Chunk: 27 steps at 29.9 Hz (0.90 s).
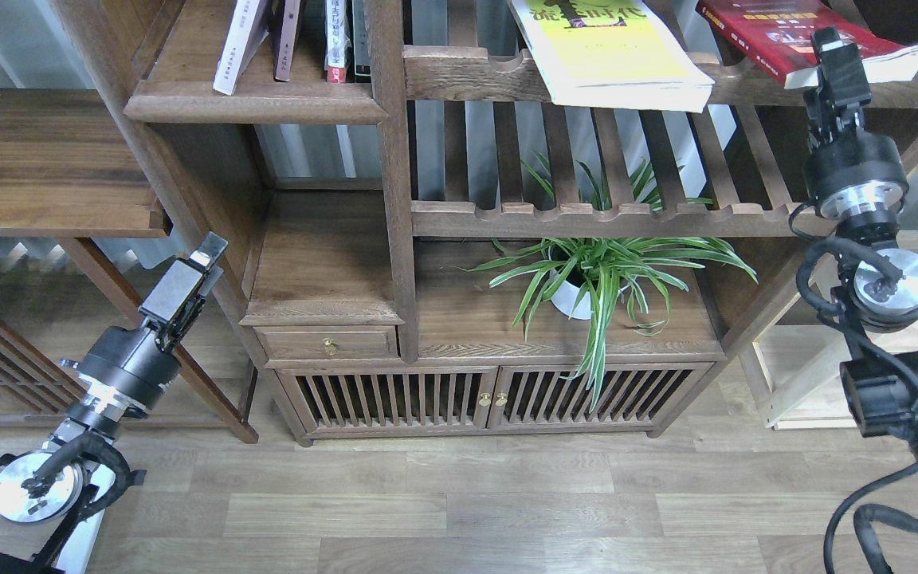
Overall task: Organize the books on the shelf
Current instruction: 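Grasp the red book and pull it off the top shelf with right gripper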
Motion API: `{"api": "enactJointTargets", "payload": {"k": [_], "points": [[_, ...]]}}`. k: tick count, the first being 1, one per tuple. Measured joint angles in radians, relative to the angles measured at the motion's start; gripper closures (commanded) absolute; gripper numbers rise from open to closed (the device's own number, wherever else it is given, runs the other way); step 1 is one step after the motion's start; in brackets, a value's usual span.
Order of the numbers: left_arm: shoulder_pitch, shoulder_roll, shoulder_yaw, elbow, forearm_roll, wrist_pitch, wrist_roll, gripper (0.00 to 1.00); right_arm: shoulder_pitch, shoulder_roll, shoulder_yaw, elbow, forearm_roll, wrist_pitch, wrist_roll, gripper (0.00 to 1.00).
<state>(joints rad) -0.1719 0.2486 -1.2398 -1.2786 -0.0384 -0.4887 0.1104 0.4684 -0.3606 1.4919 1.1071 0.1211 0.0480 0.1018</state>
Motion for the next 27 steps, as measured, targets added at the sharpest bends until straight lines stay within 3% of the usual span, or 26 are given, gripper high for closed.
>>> {"api": "enactJointTargets", "payload": {"k": [5,13,17,27], "points": [[0.0,-0.001,-0.002,0.003,0.0,0.0,0.0,0.08,0.008,0.0,0.004,-0.008,0.003,-0.004,-0.001,0.43],[-0.001,-0.001,-0.005,0.006,0.0,0.0,0.0,0.08,-0.002,0.002,0.008,-0.007,0.043,0.001,0.001,0.74],[-0.001,0.0,-0.009,0.009,0.0,0.0,0.0,0.08,-0.006,0.002,0.007,-0.004,0.045,-0.001,0.001,0.86],[0.0,0.003,-0.01,0.01,0.0,0.0,0.0,0.08,-0.024,-0.007,0.007,0.005,0.052,0.005,0.0,0.86]]}}
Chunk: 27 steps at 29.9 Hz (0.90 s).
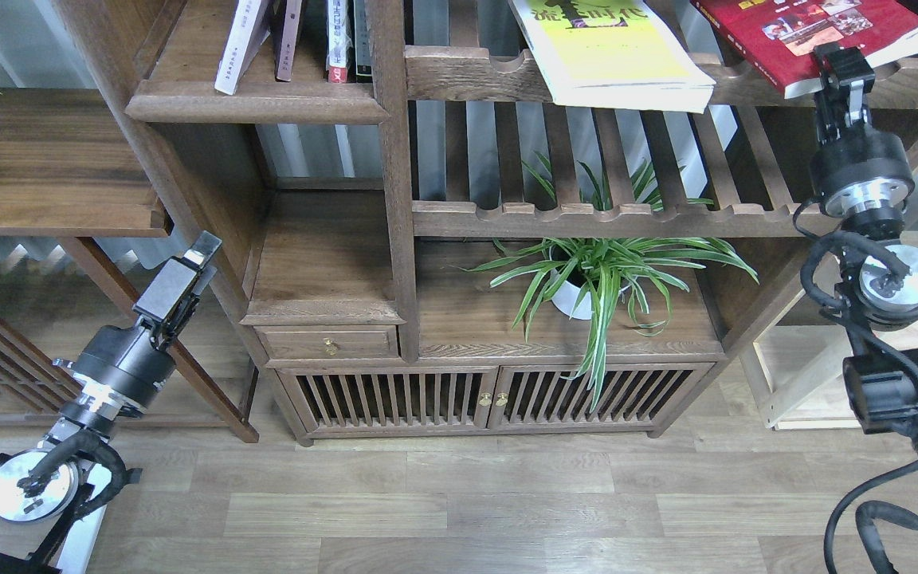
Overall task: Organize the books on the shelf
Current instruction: 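Grasp the red book and pull it off the top shelf with right gripper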
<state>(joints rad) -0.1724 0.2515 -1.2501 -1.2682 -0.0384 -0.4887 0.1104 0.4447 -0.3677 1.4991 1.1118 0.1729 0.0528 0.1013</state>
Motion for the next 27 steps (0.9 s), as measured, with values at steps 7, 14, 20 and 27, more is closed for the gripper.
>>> {"api": "enactJointTargets", "payload": {"k": [7,14,20,27], "points": [[0.001,0.0,-0.001,0.005,0.0,0.0,0.0,0.08,-0.043,-0.019,0.036,0.025,0.045,0.009,0.0,0.86],[0.001,-0.003,0.01,0.006,-0.01,0.0,0.0,0.08,-0.189,-0.025,0.06,0.044,0.052,0.12,-0.004,0.86],[-0.001,-0.004,0.015,0.006,-0.011,0.0,0.0,0.08,-0.298,-0.024,0.059,0.042,0.051,0.211,-0.005,0.86],[-0.002,-0.003,0.018,0.006,-0.011,0.0,0.001,0.08,-0.363,-0.016,0.059,0.044,0.051,0.28,-0.001,0.87]]}}
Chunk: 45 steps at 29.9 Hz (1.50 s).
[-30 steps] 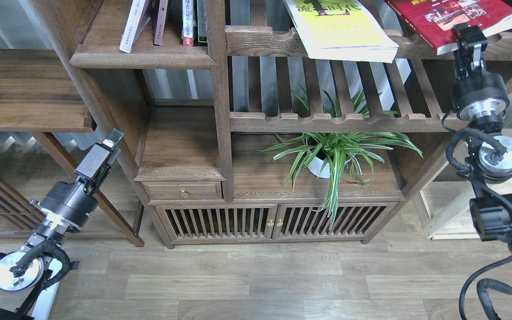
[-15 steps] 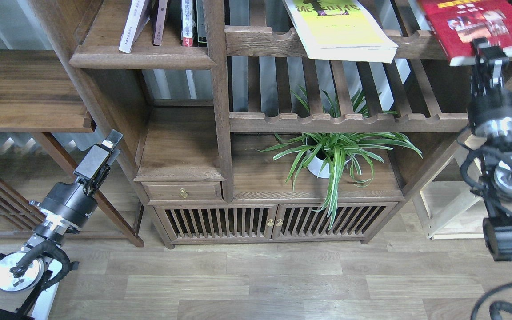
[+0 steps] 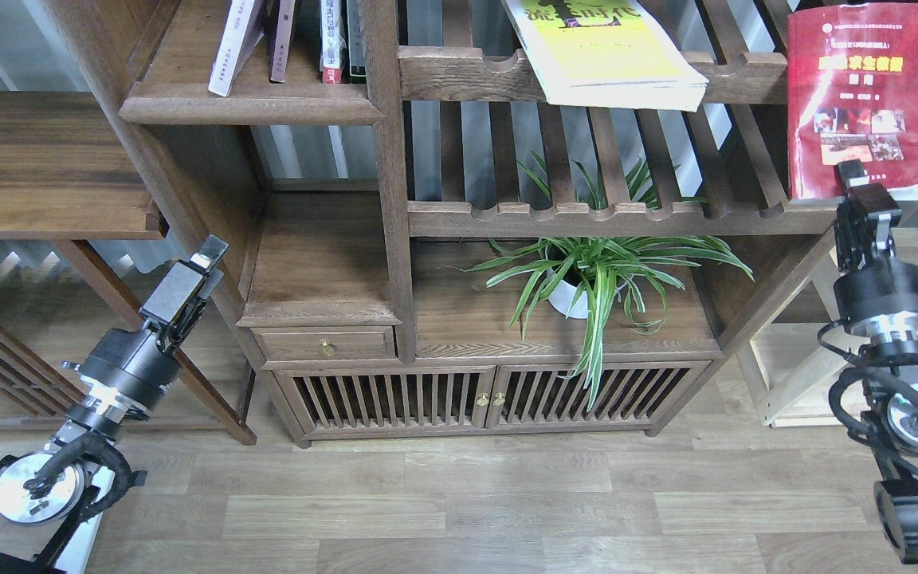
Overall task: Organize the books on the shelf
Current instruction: 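Grasp the red book and pull it off the top shelf with right gripper, then lower the red book toward the left gripper with the right gripper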
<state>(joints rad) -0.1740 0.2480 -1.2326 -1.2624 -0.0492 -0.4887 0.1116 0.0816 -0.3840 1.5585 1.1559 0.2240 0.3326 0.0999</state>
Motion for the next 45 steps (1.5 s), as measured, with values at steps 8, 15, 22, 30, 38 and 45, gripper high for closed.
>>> {"api": "enactJointTargets", "payload": {"k": [8,15,22,30,38,45], "points": [[0.01,0.0,0.03,0.0,0.0,0.0,0.0,0.08,-0.077,0.007,-0.003,0.001,0.0,0.056,0.007,0.88],[0.009,-0.001,0.043,0.0,0.0,0.0,0.0,0.08,-0.129,0.015,-0.008,0.001,0.0,0.085,0.008,0.88],[0.013,-0.001,0.066,0.005,0.0,0.0,0.0,0.08,-0.203,0.058,-0.029,0.0,-0.01,0.124,0.009,0.89],[0.057,0.012,0.108,0.006,-0.016,0.0,0.002,0.07,-0.273,0.115,-0.113,0.003,-0.061,0.155,0.007,0.91],[0.09,0.035,0.201,-0.004,-0.19,0.0,0.092,0.07,-0.283,0.218,-0.253,0.017,-0.145,0.156,0.008,0.92],[0.096,0.077,0.278,-0.006,-0.305,0.0,0.161,0.08,-0.289,0.353,-0.432,0.05,-0.239,0.156,0.007,0.92]]}}
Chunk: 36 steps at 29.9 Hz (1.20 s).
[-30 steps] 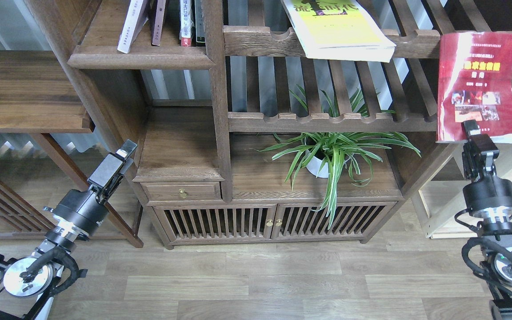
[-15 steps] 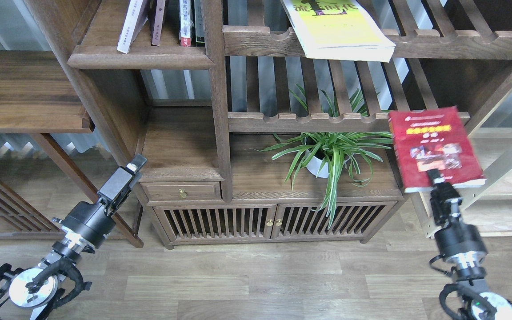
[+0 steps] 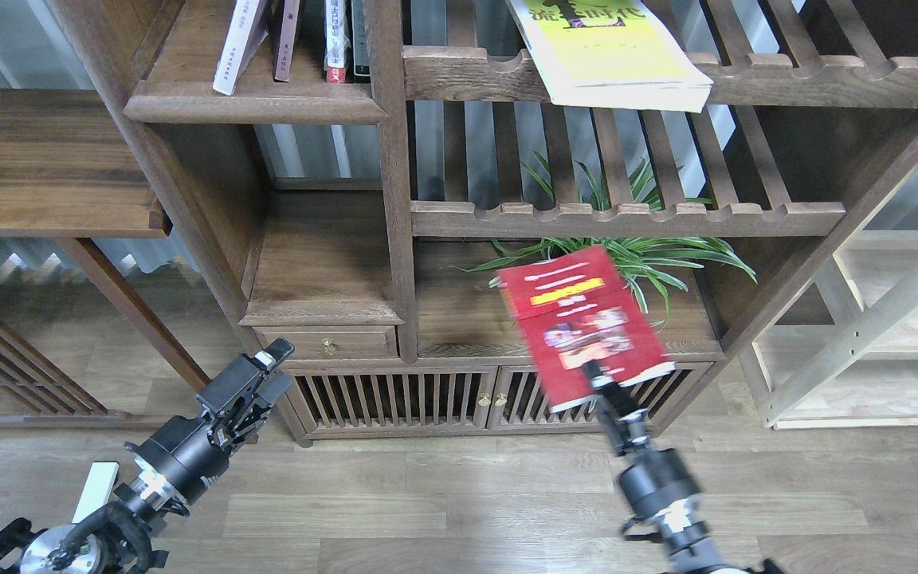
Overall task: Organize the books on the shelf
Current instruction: 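Lower the red book toward the left gripper with the right gripper, then pass the red book from the right gripper to the left gripper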
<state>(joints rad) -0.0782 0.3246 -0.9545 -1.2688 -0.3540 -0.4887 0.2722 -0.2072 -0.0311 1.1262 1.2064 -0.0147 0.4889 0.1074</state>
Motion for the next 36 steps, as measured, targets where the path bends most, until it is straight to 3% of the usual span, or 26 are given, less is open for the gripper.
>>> {"api": "enactJointTargets", "payload": {"k": [3,6,29,36], "points": [[0.003,0.032,0.044,-0.012,-0.063,0.0,0.045,0.08,0.001,0.026,-0.045,0.002,-0.02,0.0,0.0,0.92],[0.005,0.058,0.087,-0.023,-0.11,0.0,0.061,0.08,0.001,0.03,-0.08,0.002,-0.028,0.0,0.0,0.92],[-0.005,0.079,0.197,-0.048,-0.183,0.0,0.065,0.1,0.017,0.031,-0.279,0.002,-0.046,0.0,0.009,0.92],[-0.004,0.078,0.217,-0.035,-0.184,0.0,0.065,0.13,0.032,0.031,-0.352,0.002,-0.049,0.0,0.032,0.92]]}}
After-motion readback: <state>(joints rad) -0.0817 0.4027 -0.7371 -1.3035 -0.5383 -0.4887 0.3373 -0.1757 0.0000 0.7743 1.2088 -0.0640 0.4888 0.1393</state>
